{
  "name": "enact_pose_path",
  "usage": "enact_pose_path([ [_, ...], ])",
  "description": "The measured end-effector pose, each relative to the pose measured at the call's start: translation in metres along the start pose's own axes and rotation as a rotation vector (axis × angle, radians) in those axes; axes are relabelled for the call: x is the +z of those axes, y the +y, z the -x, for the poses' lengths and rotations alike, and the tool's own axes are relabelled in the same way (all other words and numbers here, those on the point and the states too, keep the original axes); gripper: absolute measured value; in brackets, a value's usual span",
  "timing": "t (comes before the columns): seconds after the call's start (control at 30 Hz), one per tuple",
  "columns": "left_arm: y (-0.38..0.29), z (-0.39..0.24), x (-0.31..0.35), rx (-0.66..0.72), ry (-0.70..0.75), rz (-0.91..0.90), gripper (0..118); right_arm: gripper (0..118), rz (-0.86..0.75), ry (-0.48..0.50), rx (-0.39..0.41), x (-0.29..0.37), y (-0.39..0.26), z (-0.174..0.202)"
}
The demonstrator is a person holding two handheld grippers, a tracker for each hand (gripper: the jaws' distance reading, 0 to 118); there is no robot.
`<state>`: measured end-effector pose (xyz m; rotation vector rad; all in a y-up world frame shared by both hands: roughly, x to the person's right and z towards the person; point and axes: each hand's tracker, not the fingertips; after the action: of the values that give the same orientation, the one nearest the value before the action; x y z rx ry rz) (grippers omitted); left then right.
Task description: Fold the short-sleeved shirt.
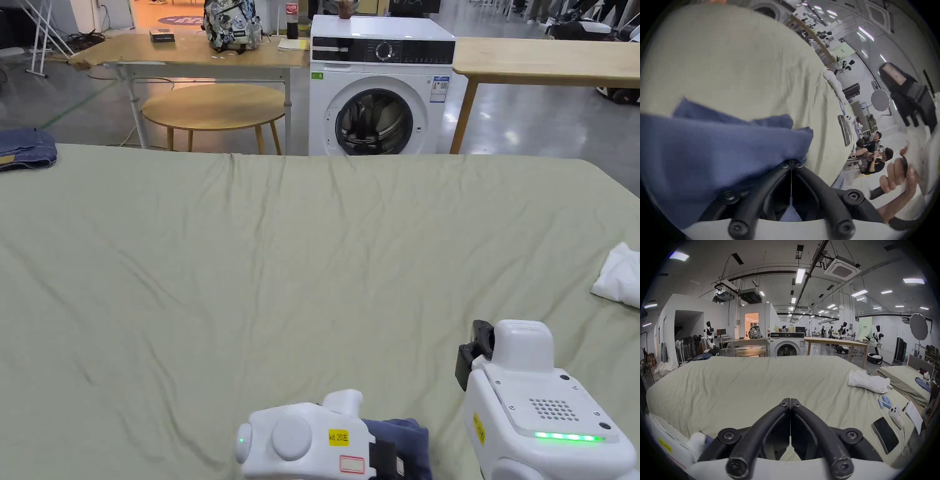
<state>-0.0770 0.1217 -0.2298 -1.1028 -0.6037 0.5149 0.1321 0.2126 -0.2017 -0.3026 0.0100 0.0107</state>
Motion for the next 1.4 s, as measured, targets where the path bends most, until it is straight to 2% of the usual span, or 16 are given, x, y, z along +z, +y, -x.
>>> enact_pose_path([
  [0.17,0.012,-0.003,0.069,-0.095,0.127,-0.238,0,0,-0.016,0.006,0.004,-0.003,0.005,0.005],
  [0.33,0.016,-0.003,0.136,-0.222,0.419,-0.557,0,0,-0.054,0.010,-0.001,-0.003,0.015,0.015],
  [0.43,0.013,0.001,0.165,-0.272,0.521,-0.734,0,0,-0.085,0.016,-0.005,-0.002,0.021,0.021],
  [0.53,0.008,0.002,0.186,-0.327,0.640,-0.883,0,0,-0.121,0.015,-0.005,-0.001,0.025,0.026],
  [0.77,-0.004,0.011,0.202,-0.362,0.790,-1.089,0,0,-0.210,0.016,-0.008,0.005,0.032,0.033],
  [1.07,-0.003,0.022,0.206,-0.336,0.789,-1.069,0,0,-0.186,0.021,0.018,0.011,0.031,0.030],
  [1.4,-0.008,0.026,0.212,-0.354,0.763,-1.024,0,0,0.106,0.146,0.090,0.043,-0.048,0.042],
])
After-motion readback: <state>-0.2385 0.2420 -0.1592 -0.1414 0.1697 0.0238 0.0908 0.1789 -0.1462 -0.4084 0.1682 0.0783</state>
